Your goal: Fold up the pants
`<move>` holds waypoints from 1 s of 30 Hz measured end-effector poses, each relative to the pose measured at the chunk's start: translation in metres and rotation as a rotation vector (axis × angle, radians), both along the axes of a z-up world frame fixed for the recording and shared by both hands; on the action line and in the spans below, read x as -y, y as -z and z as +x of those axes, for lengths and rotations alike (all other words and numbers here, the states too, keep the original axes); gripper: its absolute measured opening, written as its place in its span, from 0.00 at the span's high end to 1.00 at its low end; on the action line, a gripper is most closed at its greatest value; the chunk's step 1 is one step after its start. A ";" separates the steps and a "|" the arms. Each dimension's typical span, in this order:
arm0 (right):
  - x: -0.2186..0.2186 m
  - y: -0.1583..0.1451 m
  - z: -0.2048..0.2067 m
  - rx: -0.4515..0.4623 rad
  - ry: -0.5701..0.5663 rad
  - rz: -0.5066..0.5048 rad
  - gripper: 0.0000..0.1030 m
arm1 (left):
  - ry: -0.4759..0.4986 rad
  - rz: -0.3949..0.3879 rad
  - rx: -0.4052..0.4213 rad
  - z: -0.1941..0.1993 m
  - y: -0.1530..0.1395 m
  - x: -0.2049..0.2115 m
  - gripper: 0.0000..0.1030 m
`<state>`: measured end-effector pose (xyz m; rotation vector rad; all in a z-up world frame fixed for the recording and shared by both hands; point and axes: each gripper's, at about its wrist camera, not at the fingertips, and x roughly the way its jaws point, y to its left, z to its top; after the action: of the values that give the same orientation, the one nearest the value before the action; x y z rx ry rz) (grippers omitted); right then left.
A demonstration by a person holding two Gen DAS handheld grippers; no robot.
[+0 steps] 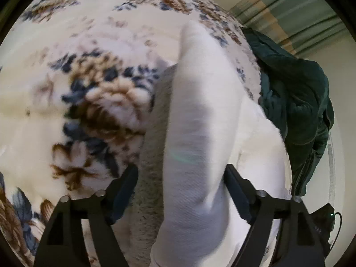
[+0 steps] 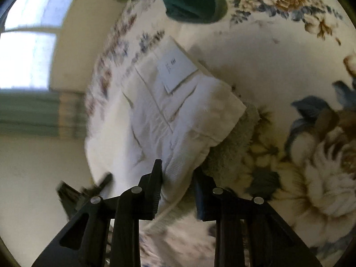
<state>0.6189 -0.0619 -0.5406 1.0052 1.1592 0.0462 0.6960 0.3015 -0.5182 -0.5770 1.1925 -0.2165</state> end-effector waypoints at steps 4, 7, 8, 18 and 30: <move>-0.008 0.003 0.005 -0.036 -0.053 -0.050 0.74 | -0.001 0.020 -0.017 -0.001 -0.004 0.001 0.17; -0.011 -0.011 0.014 -0.025 -0.107 -0.118 0.71 | -0.003 0.138 -0.022 -0.009 -0.025 0.011 0.17; -0.012 -0.016 0.015 -0.025 -0.124 -0.151 0.71 | 0.001 0.190 -0.012 -0.013 -0.033 0.016 0.17; -0.042 -0.103 0.012 0.069 -0.310 -0.646 0.07 | -0.019 0.473 0.042 -0.080 -0.091 0.065 0.10; -0.022 -0.196 -0.059 0.155 -0.353 -0.832 0.00 | -0.048 0.565 0.108 -0.150 -0.173 0.114 0.01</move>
<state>0.5596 -0.0397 -0.3447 0.0585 1.0529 -0.0732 0.5464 0.1878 -0.3455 -0.0967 1.0703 0.1304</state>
